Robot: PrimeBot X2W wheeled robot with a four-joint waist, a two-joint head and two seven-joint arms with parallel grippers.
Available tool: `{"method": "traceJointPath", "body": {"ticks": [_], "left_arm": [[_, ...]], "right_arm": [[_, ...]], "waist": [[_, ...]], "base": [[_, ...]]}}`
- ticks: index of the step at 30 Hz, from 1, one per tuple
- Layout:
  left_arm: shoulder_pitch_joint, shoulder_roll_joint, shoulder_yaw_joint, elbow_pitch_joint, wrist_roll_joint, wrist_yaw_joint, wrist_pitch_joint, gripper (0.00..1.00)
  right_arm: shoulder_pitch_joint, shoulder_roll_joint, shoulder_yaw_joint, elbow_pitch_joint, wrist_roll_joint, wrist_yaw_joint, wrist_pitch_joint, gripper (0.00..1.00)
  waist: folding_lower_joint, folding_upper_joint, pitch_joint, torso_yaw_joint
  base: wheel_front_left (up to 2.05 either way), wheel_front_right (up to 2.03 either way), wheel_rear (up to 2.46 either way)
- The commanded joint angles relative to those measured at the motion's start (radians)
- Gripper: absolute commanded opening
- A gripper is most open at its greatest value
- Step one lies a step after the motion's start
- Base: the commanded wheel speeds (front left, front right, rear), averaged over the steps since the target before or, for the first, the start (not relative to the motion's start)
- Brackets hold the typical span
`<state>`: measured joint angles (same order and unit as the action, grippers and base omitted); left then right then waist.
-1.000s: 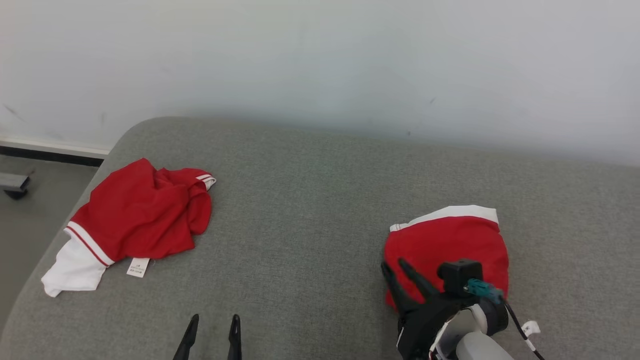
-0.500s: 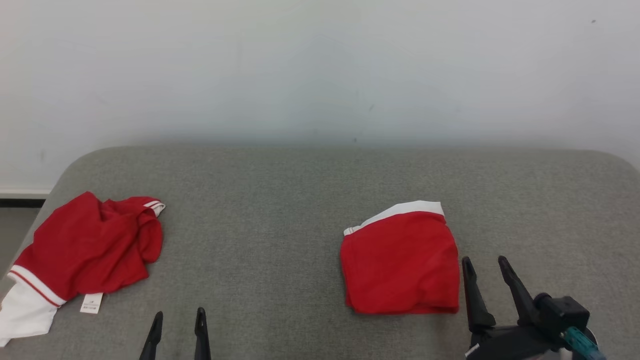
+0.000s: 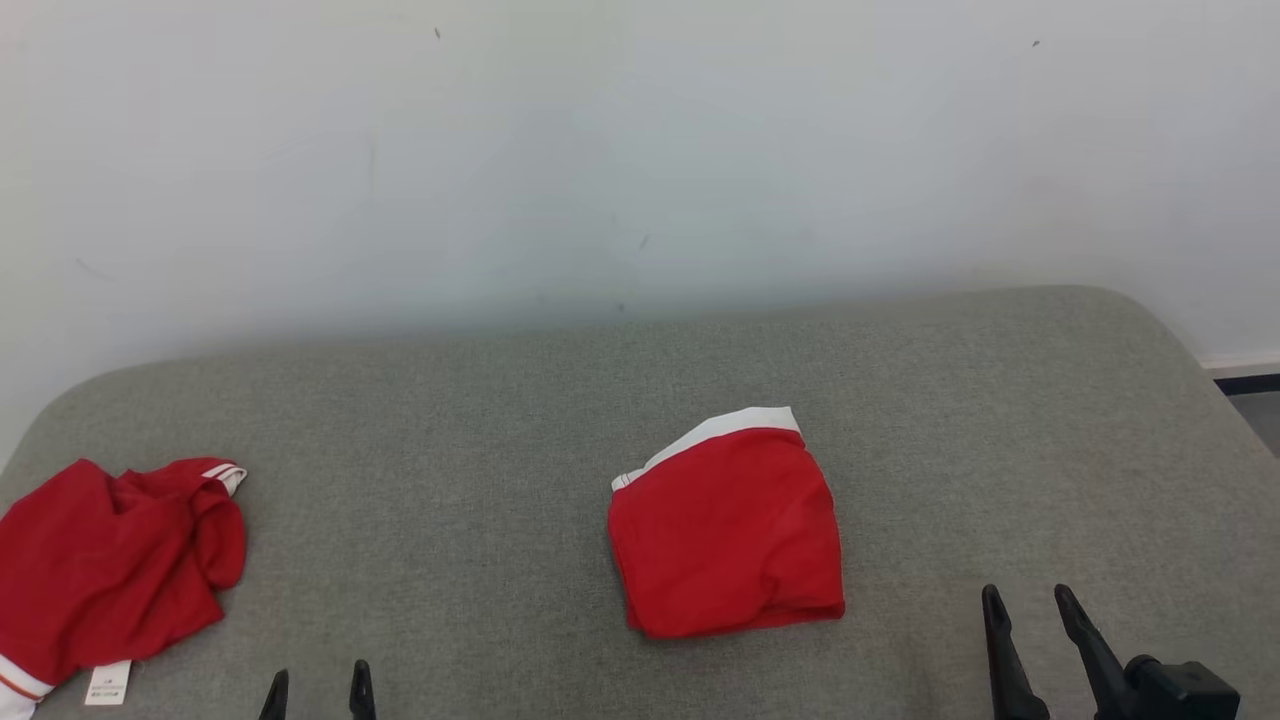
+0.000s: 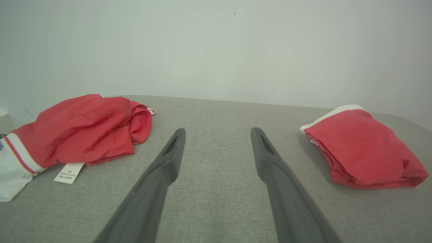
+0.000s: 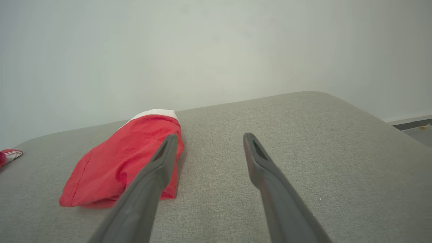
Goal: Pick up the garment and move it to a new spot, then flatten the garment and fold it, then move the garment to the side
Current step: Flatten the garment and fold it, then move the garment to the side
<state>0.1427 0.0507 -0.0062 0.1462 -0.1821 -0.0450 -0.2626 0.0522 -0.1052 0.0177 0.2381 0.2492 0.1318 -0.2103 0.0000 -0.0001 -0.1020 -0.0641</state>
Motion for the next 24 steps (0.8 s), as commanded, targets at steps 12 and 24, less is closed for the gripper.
{"method": "traceJointPath", "body": {"ticks": [12, 24], "left_arm": [[-0.004, -0.001, 0.06, 0.093, 0.01, -0.046, -0.003, 1.0], [0.003, -0.001, 0.058, 0.073, 0.014, -0.049, -0.003, 1.0]], "right_arm": [[-0.016, -0.031, 0.012, 0.06, 0.043, -0.002, 0.03, 1.0], [-0.026, -0.017, 0.01, 0.071, 0.05, -0.002, 0.027, 1.0]], "waist": [[0.0, 0.0001, -0.011, 0.005], [0.0, 0.0001, -0.003, 0.005]], "base": [[0.0, 0.0, 0.0], [0.0, 0.0, 0.0]]}}
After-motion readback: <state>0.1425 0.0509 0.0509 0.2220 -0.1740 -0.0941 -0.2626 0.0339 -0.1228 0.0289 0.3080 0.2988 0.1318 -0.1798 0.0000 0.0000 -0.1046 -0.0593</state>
